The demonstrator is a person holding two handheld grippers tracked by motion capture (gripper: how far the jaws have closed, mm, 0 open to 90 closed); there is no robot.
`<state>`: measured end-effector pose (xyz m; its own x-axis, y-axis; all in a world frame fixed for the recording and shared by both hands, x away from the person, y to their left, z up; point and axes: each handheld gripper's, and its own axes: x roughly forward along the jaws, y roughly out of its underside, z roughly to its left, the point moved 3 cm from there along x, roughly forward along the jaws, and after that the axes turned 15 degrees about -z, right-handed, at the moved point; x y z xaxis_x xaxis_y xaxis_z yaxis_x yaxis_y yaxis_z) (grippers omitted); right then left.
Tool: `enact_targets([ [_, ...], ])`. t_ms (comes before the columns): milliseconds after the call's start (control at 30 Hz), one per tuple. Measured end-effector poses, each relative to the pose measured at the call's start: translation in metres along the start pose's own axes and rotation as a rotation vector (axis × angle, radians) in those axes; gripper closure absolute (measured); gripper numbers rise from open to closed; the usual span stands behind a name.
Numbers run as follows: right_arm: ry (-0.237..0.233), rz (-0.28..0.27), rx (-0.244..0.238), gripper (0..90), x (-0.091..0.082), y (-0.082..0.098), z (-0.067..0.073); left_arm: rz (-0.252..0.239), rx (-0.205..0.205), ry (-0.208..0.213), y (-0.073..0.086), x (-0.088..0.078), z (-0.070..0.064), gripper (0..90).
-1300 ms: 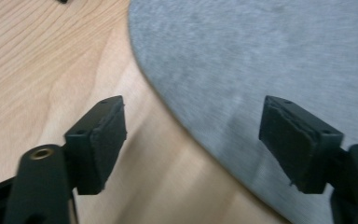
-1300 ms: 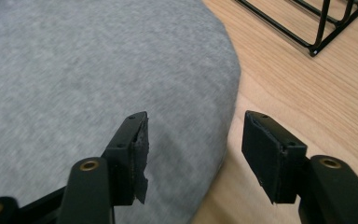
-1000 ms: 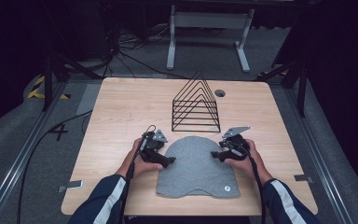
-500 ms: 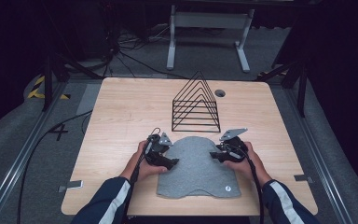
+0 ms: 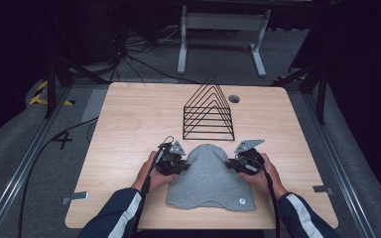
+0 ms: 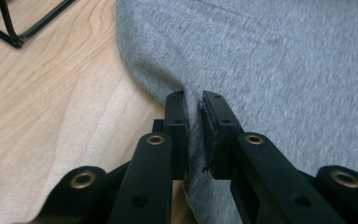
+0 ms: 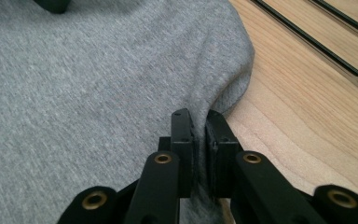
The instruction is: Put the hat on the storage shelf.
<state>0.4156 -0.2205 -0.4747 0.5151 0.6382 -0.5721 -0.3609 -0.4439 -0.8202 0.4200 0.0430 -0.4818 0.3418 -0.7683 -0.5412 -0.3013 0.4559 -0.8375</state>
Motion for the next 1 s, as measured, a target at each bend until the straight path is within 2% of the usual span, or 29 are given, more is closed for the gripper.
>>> enact_targets([
  [100,-0.007,0.005,-0.016,84.4,-0.002,-0.001,0.0,-0.023,-0.007,0.001,-0.006,-0.005,0.0,83.4],
  [133,-0.007,0.002,-0.02,84.5,-0.003,-0.002,0.0,-0.022,0.004,0.0,-0.009,-0.007,0.0,83.5],
  [267,-0.009,-0.04,-0.032,84.8,-0.013,-0.008,0.0,-0.051,0.02,-0.018,-0.017,-0.014,0.0,83.7],
  [433,0.005,-0.104,-0.051,85.0,-0.031,-0.021,0.0,-0.1,0.048,-0.031,-0.034,-0.025,-0.006,84.1],
  [467,0.006,-0.117,-0.056,85.0,-0.034,-0.024,0.0,-0.098,0.066,-0.035,-0.037,-0.027,-0.007,84.1],
  [500,0.006,-0.128,-0.055,85.0,-0.038,-0.027,-0.001,-0.098,0.066,-0.035,-0.037,-0.027,-0.007,84.1],
  [633,0.019,-0.166,-0.07,85.1,-0.05,-0.038,-0.001,-0.141,0.091,-0.038,-0.054,-0.039,-0.011,84.1],
  [667,0.019,-0.166,-0.07,85.1,-0.05,-0.038,-0.001,-0.141,0.091,-0.038,-0.054,-0.039,-0.011,84.1],
  [700,0.025,-0.177,-0.082,85.0,-0.055,-0.042,0.0,-0.155,0.117,-0.047,-0.063,-0.044,-0.013,84.1],
  [733,0.03,-0.197,-0.097,85.1,-0.063,-0.049,0.0,-0.161,0.127,-0.051,-0.068,-0.047,-0.013,84.1],
  [900,0.058,-0.234,-0.139,85.1,-0.08,-0.072,-0.003,-0.183,0.173,-0.07,-0.097,-0.059,-0.013,84.2],
  [1000,0.073,-0.263,-0.162,85.2,-0.09,-0.088,-0.004,-0.189,0.199,-0.084,-0.108,-0.063,-0.012,84.3],
])
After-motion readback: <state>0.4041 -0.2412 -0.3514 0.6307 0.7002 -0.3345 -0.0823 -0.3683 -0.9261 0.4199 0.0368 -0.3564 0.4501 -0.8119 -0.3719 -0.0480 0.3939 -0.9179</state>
